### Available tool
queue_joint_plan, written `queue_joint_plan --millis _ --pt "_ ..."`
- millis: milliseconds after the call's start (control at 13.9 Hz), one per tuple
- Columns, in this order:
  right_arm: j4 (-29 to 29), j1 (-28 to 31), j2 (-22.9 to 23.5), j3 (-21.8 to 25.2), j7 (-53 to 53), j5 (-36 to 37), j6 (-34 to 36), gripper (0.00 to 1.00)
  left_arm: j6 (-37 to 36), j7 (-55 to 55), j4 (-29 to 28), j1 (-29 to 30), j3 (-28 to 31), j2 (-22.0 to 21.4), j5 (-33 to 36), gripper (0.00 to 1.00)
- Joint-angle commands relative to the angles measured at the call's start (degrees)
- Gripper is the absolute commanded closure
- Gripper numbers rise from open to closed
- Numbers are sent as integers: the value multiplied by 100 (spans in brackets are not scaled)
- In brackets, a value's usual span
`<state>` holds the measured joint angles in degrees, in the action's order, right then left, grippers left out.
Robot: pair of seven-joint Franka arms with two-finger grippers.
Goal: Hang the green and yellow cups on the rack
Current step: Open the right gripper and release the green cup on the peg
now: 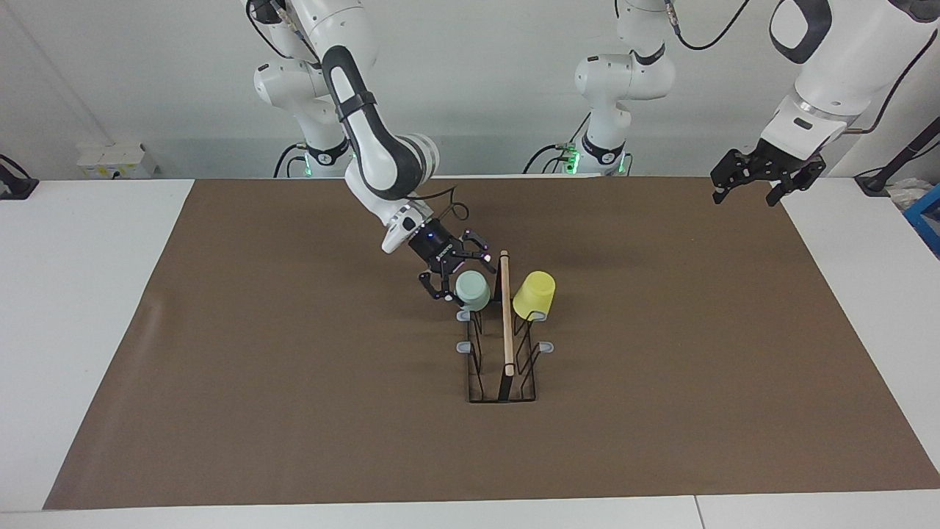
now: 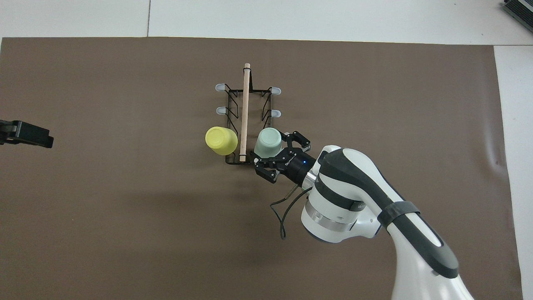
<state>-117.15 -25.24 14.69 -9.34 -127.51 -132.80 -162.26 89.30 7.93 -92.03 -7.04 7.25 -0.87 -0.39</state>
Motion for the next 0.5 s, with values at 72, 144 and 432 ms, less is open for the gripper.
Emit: queue_joint_plan --millis 72,144,432 --pt "-158 81 -185 -50 42 377 -104 0 61 -90 -113 -43 13 -107 109 0" --pt "-246 81 -246 -50 51 377 -113 0 61 -82 -113 -43 14 -107 109 0" --pt "-264 107 -423 -50 60 964 -456 0 61 -90 -113 -43 14 -107 109 0"
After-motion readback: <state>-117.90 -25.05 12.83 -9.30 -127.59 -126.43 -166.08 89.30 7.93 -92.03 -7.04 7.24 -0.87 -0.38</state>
